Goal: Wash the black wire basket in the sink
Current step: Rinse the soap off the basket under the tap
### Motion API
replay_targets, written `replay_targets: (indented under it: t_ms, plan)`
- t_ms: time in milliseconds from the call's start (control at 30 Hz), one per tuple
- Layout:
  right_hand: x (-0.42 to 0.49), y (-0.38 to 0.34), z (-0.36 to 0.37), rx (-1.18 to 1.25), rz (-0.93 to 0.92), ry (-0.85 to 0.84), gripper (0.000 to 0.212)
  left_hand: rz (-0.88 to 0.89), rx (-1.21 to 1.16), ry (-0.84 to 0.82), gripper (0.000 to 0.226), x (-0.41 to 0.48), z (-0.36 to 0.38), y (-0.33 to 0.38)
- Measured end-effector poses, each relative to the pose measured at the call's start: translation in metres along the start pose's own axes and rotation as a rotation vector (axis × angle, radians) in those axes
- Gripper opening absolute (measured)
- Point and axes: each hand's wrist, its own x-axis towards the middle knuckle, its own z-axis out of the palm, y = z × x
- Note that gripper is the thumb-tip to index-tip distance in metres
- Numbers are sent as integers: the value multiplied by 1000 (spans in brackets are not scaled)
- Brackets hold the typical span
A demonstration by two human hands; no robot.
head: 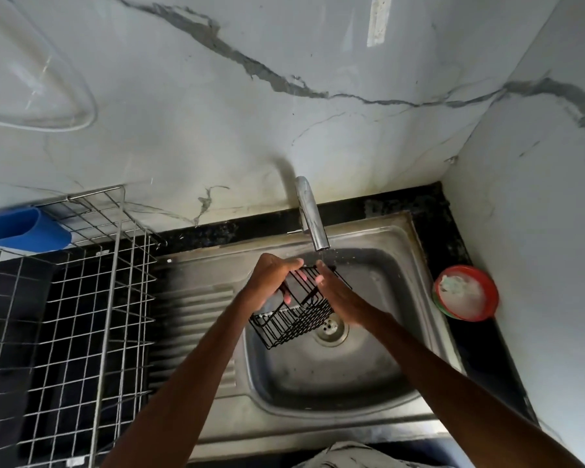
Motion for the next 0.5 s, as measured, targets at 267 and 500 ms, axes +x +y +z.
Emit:
replay_targets:
  t_ms: [267, 500]
  plan:
    - [16, -25, -1, -64, 30, 142, 74, 11, -39, 92, 22, -20, -10, 2]
    - [8, -55, 31, -172, -252, 67, 75, 16, -185, 156, 26, -27, -22, -3]
